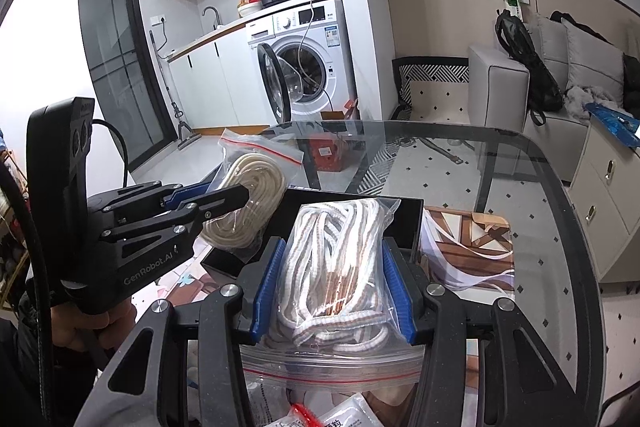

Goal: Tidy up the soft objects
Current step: 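Carry both rope bags over the black box and lower them inside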

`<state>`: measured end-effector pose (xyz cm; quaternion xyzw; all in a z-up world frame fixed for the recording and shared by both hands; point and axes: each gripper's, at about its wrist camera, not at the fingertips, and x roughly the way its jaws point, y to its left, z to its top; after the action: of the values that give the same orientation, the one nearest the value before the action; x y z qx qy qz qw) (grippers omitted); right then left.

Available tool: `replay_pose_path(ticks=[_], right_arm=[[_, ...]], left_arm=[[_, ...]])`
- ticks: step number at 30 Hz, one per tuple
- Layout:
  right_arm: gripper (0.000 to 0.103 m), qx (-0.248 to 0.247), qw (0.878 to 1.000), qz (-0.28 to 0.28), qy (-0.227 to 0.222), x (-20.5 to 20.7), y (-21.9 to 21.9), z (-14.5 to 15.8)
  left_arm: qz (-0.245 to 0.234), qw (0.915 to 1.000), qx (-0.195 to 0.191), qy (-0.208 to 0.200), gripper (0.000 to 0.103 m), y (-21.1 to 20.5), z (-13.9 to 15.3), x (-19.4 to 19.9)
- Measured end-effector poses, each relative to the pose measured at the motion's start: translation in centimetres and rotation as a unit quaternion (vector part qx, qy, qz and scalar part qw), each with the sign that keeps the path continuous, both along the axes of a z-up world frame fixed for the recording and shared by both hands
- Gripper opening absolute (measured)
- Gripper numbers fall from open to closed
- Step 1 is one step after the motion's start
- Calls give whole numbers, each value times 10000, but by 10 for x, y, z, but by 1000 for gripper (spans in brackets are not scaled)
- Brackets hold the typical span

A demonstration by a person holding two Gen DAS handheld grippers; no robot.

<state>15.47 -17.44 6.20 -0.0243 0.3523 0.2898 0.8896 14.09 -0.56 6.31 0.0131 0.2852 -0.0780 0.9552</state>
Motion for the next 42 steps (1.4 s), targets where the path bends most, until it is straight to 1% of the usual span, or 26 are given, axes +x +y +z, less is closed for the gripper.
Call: replay_pose_path(ticks=[10,19,23,33,42], right_arm=[[49,-192,9998,25,110,20,10,-10],[49,-329,9992,31,223,34,16,-20],[49,-425,9989,58,195,35,21,-23],[49,-456,9987,97,228,42,24,-29],[49,-556,9979,181,261,51,30,-35]], left_arm=[[-71,9999,0,152,13,-2,-7,21],[-234,9993,91,289,13,-10,-17,30],[-218,9992,120,317,13,-11,-19,34],[-231,9989,189,369,13,-13,-23,40],[-266,9984,176,470,13,-9,-30,49]])
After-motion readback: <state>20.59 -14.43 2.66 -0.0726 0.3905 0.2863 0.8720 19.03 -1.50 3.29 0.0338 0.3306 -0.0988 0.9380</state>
